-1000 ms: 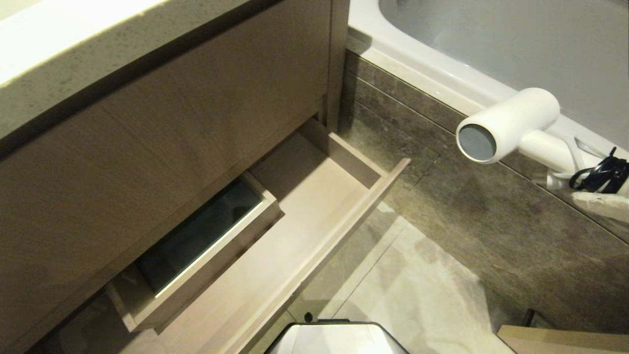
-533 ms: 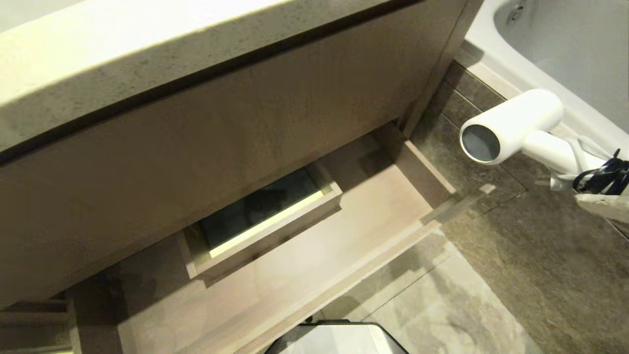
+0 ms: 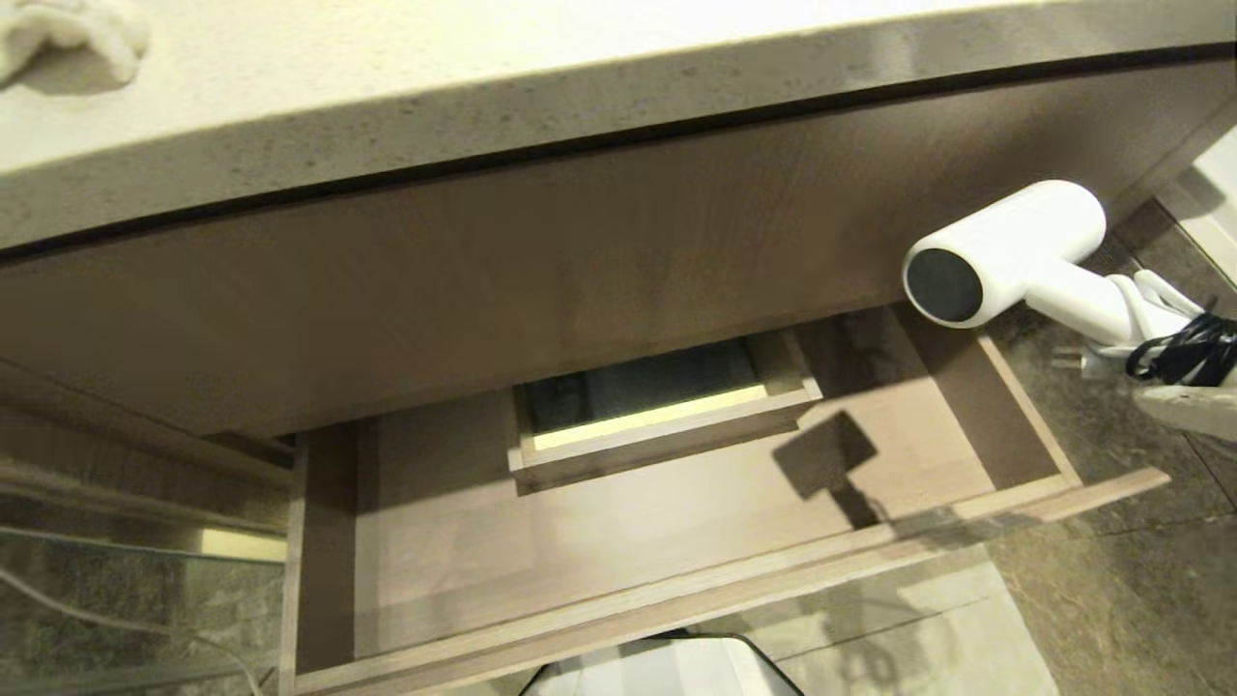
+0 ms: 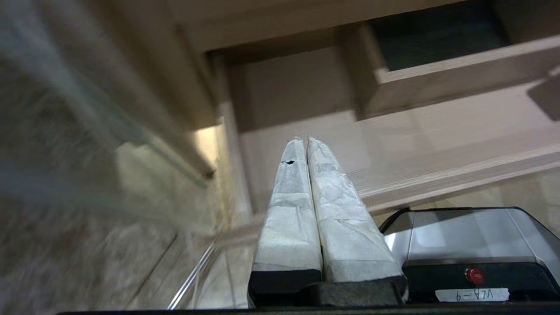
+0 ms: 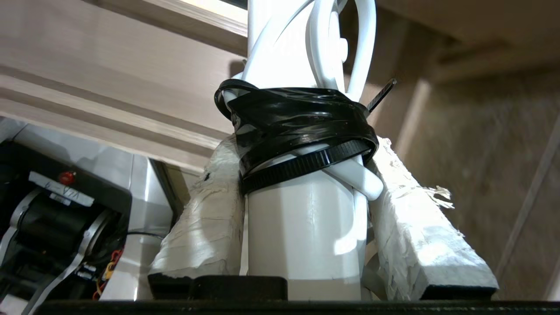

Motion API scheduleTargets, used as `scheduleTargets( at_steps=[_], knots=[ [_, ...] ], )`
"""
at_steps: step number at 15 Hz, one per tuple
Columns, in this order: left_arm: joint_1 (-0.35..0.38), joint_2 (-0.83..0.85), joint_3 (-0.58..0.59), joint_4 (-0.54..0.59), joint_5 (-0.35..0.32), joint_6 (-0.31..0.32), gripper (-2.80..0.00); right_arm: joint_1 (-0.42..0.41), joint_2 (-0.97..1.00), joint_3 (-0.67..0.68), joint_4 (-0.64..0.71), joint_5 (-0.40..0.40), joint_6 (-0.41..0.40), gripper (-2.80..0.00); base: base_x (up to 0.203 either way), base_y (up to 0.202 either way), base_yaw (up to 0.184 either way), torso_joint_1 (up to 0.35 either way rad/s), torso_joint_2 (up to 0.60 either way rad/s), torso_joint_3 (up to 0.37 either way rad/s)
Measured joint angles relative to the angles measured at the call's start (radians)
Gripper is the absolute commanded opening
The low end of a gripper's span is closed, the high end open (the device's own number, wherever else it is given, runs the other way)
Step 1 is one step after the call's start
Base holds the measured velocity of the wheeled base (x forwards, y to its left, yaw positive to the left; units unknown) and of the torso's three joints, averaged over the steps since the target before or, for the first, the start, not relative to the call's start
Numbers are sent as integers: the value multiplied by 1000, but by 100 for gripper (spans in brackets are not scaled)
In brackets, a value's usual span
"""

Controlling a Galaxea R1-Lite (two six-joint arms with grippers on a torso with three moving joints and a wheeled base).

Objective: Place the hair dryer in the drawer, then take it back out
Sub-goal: Put it into the drawer

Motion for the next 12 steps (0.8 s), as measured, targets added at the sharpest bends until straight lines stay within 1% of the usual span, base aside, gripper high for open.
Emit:
scheduleTargets(
  at_steps=[1,12],
  knots=[
    [0,0,0,0,0,0,-280,0,0,2,3,0,0,-280,-1,-4,89,5,1,7],
    [0,0,1,-1,0,0,-280,-1,-12,16,48,-1,3,-280,0,0,0,0,0,0]
  ],
)
